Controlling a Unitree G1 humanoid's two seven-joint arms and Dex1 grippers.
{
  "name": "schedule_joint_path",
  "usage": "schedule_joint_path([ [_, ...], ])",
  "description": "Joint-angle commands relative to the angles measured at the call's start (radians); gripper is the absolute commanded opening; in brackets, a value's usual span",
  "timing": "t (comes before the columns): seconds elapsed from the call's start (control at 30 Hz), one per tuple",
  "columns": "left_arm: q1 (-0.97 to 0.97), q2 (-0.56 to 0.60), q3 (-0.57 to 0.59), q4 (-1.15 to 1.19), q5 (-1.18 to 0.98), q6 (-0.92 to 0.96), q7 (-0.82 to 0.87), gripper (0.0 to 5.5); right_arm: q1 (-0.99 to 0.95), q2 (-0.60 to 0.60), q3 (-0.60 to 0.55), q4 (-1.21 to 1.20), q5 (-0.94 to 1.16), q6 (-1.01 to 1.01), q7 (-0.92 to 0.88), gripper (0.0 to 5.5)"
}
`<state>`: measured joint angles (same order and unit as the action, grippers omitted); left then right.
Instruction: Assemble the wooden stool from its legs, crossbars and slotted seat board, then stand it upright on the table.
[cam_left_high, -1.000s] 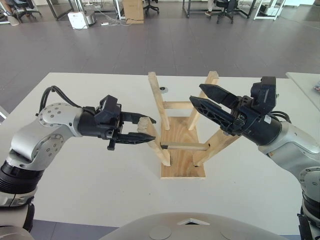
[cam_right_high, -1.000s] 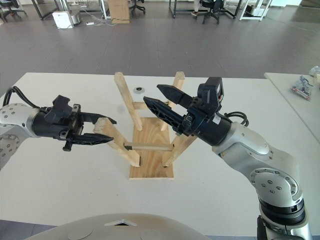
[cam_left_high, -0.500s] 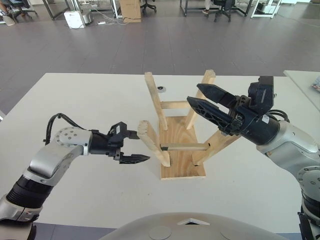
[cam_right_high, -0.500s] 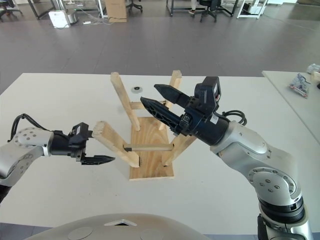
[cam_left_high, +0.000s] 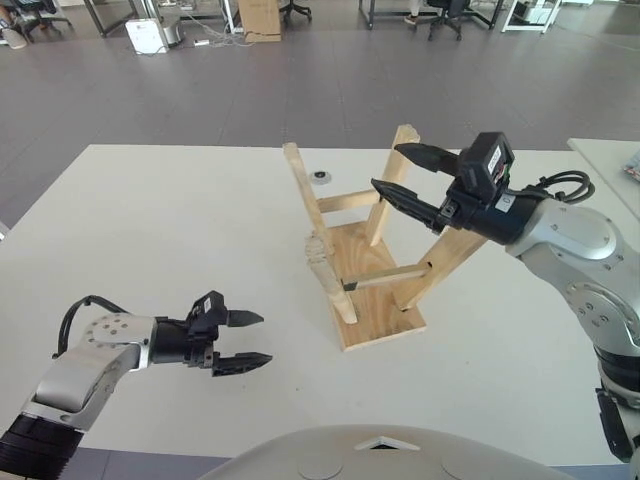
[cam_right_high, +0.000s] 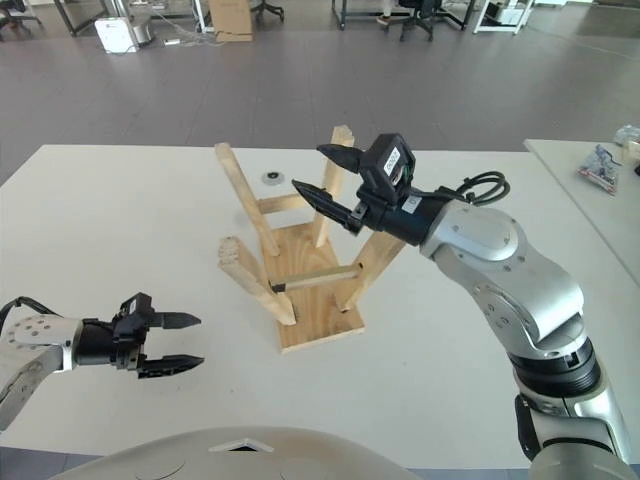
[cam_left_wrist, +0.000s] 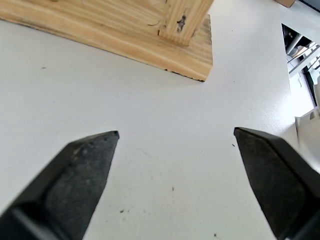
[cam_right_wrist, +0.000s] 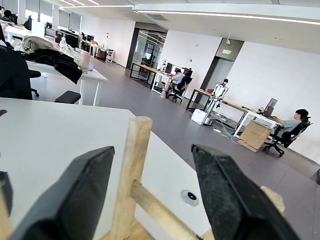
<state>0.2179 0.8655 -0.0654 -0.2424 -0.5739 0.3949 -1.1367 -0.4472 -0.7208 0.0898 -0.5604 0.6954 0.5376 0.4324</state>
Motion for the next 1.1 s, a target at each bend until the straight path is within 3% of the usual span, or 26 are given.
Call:
schedule_joint_path([
  [0.03, -0.008, -0.067, -0.01, -0.009, 0.056, -0.013, 0.083, 4.26, -0.144, -0.012, 0.042, 0.025, -0.318, -0.102, -0.073, 2.89],
  [0.1, 0.025, -0.121, 0.008, -0.006, 0.1, -0.03, 0.184, 4.26, -0.144, 0.011, 0.069, -0.09, -0.436, -0.032, -0.167, 2.89],
  [0.27, 0.198, -0.195, 0.048, -0.085, 0.138, -0.069, 0.316, 4.26, 0.049, 0.12, 0.086, -0.411, -0.37, 0.324, -0.295, 2.89],
  [0.4, 0.269, -0.226, 0.043, -0.149, 0.141, -0.057, 0.369, 4.26, 0.063, 0.178, 0.075, -0.479, -0.33, 0.498, -0.322, 2.89],
  [0.5, 0.293, -0.239, 0.042, -0.185, 0.137, -0.038, 0.397, 4.26, 0.127, 0.176, 0.141, -0.483, -0.321, 0.547, -0.305, 2.89],
  [0.7, 0.315, -0.26, 0.036, -0.228, 0.096, -0.02, 0.397, 4.26, 0.249, 0.084, 0.313, -0.426, -0.448, 0.433, -0.272, 2.89],
  [0.83, 0.286, -0.254, 0.04, -0.206, 0.1, -0.015, 0.383, 4.26, 0.333, -0.137, 0.528, -0.289, -0.736, 0.247, -0.223, 2.89],
  [1.0, 0.245, -0.268, 0.033, -0.137, 0.123, -0.048, 0.366, 4.26, 0.286, -0.039, 0.486, -0.231, -0.827, 0.214, -0.218, 2.89],
  [1.1, 0.229, -0.28, 0.026, -0.108, 0.137, -0.073, 0.36, 4.26, 0.215, 0.106, 0.375, -0.246, -0.768, 0.203, -0.221, 2.89],
])
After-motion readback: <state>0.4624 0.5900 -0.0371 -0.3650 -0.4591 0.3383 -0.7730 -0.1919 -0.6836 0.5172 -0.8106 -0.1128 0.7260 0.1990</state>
